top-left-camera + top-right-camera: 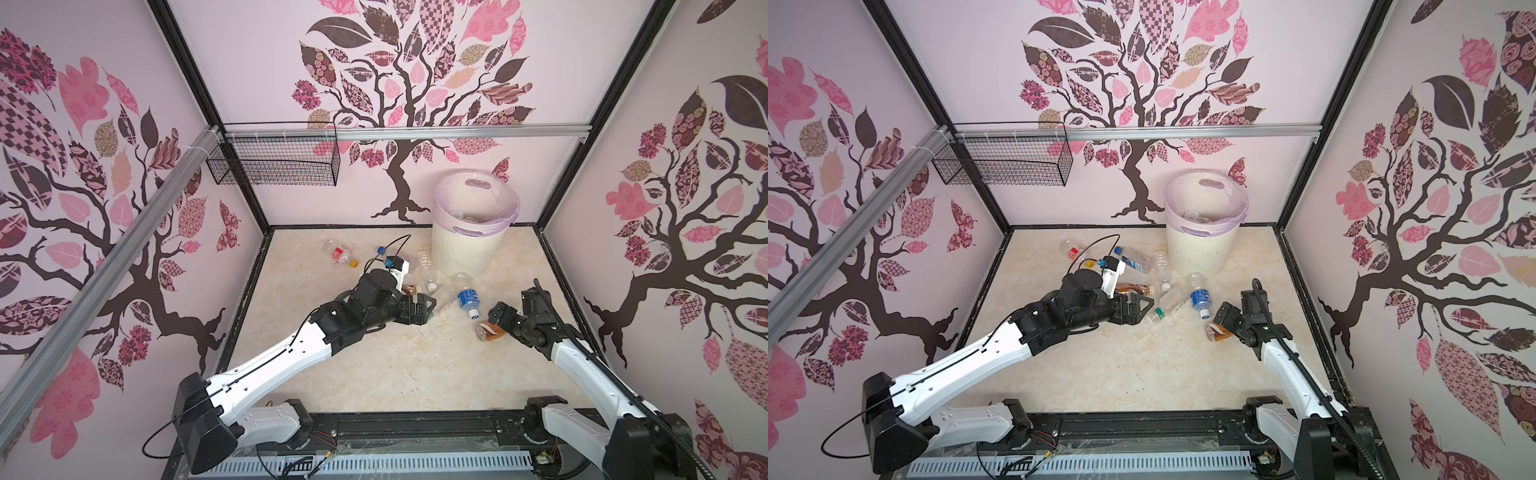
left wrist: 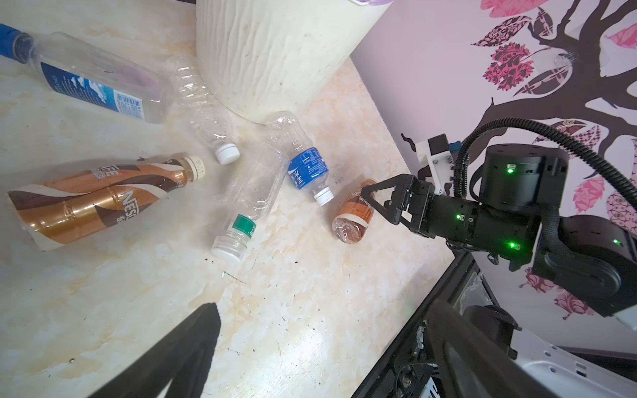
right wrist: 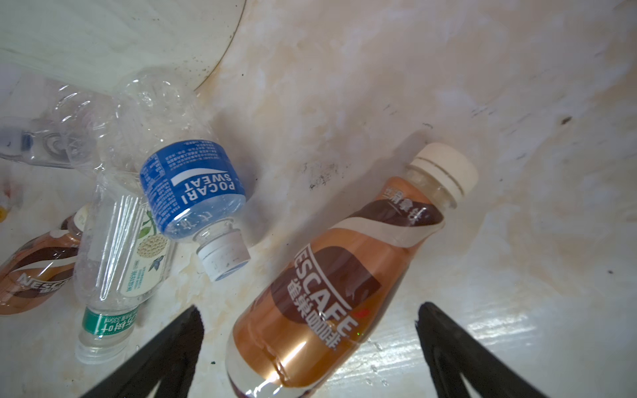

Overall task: Throw the plastic bottles in the bin
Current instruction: Move the plastic bottle to the center of the table.

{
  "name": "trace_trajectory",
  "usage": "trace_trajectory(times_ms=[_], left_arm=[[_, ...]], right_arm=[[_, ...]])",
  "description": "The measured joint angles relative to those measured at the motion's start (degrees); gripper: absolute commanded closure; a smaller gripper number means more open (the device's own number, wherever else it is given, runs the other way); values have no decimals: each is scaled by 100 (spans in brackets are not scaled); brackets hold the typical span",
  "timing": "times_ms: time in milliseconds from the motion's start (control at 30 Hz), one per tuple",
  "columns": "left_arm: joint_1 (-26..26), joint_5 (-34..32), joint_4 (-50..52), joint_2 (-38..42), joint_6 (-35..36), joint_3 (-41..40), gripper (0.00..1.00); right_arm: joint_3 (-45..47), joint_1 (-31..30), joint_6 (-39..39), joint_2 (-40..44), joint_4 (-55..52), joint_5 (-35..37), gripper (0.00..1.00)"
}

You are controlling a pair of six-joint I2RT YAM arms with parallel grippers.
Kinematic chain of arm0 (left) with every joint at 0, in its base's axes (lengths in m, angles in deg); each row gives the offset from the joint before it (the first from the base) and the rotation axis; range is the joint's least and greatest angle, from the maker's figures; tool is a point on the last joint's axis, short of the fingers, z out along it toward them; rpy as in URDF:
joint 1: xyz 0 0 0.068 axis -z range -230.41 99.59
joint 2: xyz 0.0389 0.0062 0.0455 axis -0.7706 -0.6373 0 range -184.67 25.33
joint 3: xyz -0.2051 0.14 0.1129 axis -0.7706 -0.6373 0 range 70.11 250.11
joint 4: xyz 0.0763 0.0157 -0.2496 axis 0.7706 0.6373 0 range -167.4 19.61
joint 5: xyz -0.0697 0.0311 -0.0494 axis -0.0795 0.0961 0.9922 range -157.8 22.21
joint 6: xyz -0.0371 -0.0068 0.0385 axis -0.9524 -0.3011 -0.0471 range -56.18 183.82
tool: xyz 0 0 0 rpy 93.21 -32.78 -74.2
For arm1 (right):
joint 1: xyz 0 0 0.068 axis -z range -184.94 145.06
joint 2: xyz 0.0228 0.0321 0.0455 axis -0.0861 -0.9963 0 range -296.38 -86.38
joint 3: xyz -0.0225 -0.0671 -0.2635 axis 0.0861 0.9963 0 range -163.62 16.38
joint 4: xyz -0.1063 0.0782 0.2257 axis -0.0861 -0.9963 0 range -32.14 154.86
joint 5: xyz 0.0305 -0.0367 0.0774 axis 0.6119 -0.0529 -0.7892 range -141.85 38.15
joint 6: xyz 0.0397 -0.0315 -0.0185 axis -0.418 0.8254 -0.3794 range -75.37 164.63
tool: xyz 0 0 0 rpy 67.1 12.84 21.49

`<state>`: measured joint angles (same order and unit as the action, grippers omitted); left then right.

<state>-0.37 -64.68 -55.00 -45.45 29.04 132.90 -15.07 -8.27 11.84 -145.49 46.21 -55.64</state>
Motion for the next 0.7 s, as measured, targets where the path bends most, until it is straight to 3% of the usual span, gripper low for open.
trace_trajectory(times_ms=[333,700], left_arm=[[4,-2,-2,0,0,-2,2],[11,-9,-11,2,-26,-26,2]], right_arm=[[348,4,-79,-181,450,-317,6],[592,-98,-197,-284,789,-597,19]])
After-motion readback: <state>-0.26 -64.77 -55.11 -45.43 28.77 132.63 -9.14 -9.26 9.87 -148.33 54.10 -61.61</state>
